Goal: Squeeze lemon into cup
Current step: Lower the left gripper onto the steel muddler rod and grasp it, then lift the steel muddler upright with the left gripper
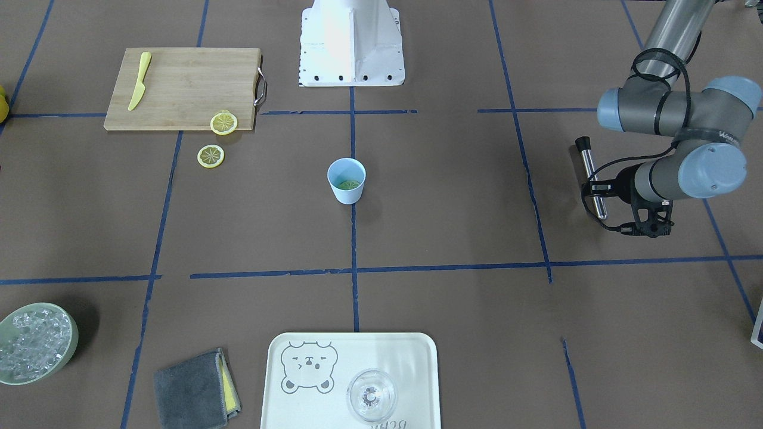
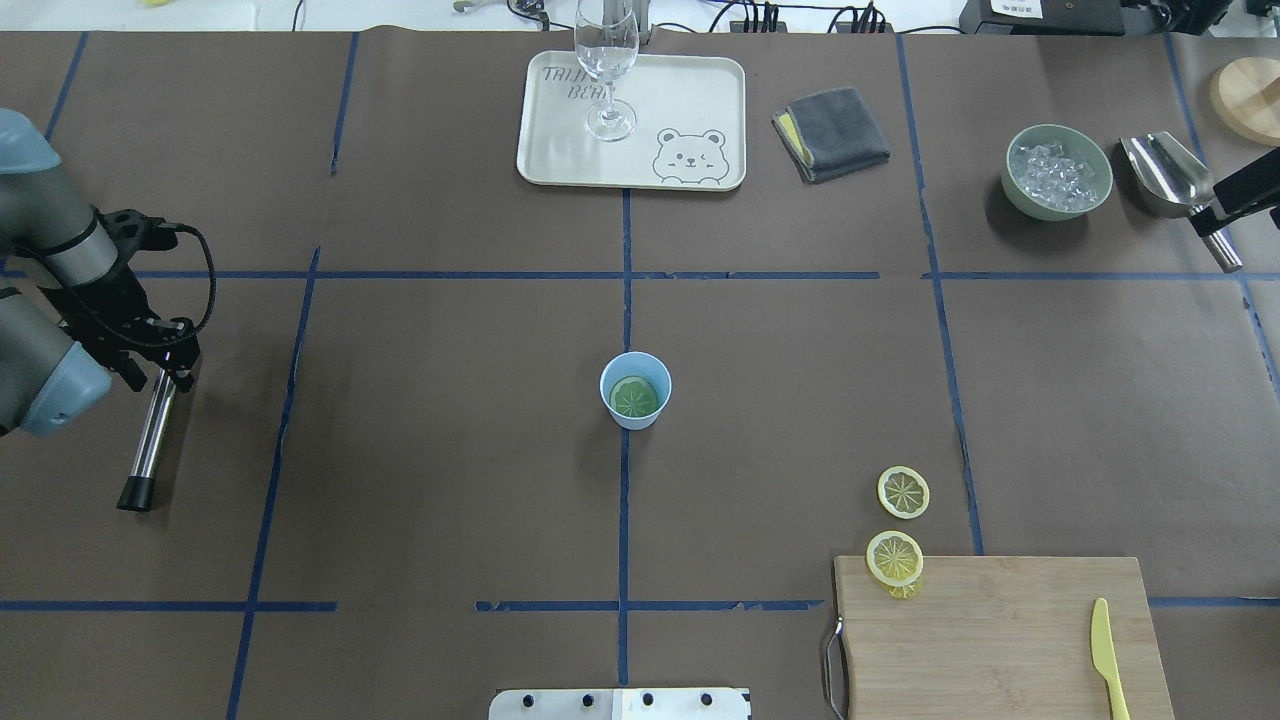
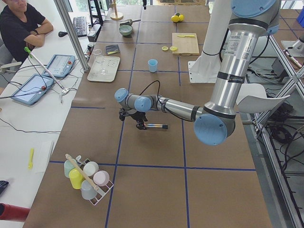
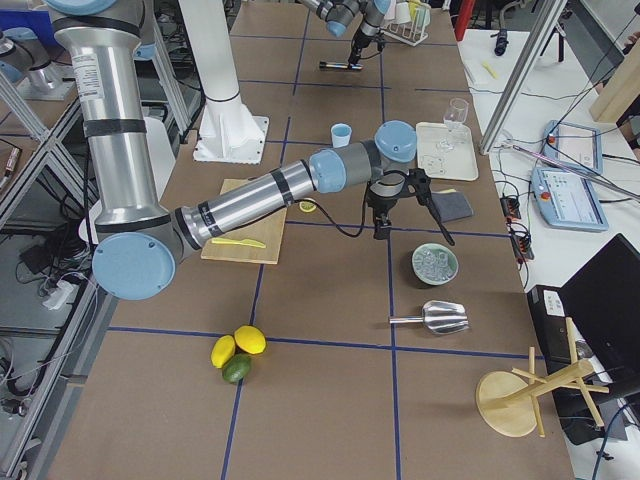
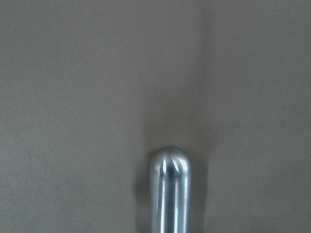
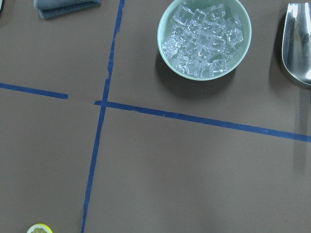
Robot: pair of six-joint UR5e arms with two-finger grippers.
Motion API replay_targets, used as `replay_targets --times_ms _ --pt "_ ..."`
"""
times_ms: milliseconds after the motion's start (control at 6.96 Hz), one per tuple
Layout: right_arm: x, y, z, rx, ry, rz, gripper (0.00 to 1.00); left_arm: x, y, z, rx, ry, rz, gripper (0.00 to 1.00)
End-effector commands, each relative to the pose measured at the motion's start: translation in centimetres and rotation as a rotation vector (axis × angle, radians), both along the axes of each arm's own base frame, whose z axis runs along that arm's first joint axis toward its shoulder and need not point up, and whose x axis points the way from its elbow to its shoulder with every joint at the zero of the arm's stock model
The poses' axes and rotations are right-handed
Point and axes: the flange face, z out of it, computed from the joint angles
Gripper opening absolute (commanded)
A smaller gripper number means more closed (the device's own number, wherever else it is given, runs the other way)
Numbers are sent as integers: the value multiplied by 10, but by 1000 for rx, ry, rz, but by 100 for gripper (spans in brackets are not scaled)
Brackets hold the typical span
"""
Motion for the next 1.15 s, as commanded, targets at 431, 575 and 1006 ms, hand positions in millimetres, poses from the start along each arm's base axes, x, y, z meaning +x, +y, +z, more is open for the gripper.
replay_targets --times_ms 431,575,1006 --pt "8 -2 -2 3 -1 15 100 -15 8 -63 88 38 -17 0" --pt "8 0 1 -3 1 15 100 -23 9 -97 133 17 -28 0" --pt "24 -2 15 -6 96 63 100 -77 8 -254 600 -99 -203 0"
